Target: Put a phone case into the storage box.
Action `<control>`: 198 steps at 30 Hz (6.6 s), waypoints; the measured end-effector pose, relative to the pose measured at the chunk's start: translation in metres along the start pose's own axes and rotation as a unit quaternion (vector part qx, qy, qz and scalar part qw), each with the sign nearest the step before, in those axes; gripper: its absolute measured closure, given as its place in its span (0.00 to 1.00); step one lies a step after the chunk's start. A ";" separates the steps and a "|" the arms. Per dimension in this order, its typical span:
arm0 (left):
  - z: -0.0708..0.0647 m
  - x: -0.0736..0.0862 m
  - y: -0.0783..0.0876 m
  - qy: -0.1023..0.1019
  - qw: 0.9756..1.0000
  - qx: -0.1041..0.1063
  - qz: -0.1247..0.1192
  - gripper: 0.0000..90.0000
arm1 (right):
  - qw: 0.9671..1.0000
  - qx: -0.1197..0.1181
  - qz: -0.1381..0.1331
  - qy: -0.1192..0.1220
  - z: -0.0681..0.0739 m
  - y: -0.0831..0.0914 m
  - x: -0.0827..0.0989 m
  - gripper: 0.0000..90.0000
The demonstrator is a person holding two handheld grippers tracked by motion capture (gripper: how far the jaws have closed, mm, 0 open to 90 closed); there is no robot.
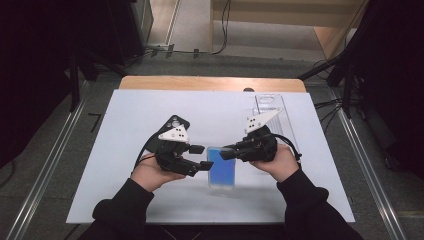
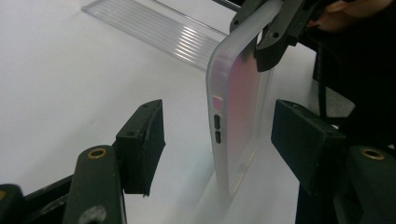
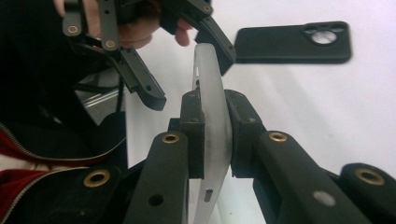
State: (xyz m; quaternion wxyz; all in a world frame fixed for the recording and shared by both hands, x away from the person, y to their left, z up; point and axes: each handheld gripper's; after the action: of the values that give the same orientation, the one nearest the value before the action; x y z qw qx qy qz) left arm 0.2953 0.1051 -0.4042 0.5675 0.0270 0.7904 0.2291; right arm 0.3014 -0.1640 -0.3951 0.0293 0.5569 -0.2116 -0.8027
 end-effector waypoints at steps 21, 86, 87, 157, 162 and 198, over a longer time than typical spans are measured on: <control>0.010 -0.002 0.007 0.050 0.994 0.098 -0.007 0.90 | 0.997 -0.072 -0.002 -0.003 0.000 -0.006 -0.001 0.85; 0.003 -0.015 0.011 0.137 0.975 -0.173 -0.043 0.90 | 0.962 0.246 -0.088 -0.086 0.024 -0.074 0.021 0.00; 0.003 -0.015 0.010 0.137 0.974 -0.173 -0.042 0.90 | 0.962 0.246 -0.086 -0.083 0.024 -0.075 0.021 0.00; 0.023 0.069 0.040 0.023 0.996 -0.083 0.012 0.35 | 0.966 0.237 -0.082 -0.061 -0.004 -0.023 0.008 0.18; 0.023 0.073 0.049 0.033 0.994 -0.108 0.006 0.35 | 0.966 0.236 -0.076 -0.067 -0.008 -0.010 0.003 0.18; 0.023 0.082 0.064 0.093 0.986 -0.138 0.016 0.35 | 0.926 0.343 -0.117 -0.101 -0.066 0.057 -0.021 0.18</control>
State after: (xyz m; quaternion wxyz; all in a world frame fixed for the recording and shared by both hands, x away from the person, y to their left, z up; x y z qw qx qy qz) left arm 0.2727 0.1949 -0.4574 0.4857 -0.0603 0.8001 0.3467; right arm 0.3584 -0.2305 -0.3746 -0.2793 0.4692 -0.4093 -0.7310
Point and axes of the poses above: each handheld gripper's, and its own axes: y roughly backward along the jaws, x roughly out of its underside, z roughly to its left, and after that the axes turned 13 degrees about -z, right-handed
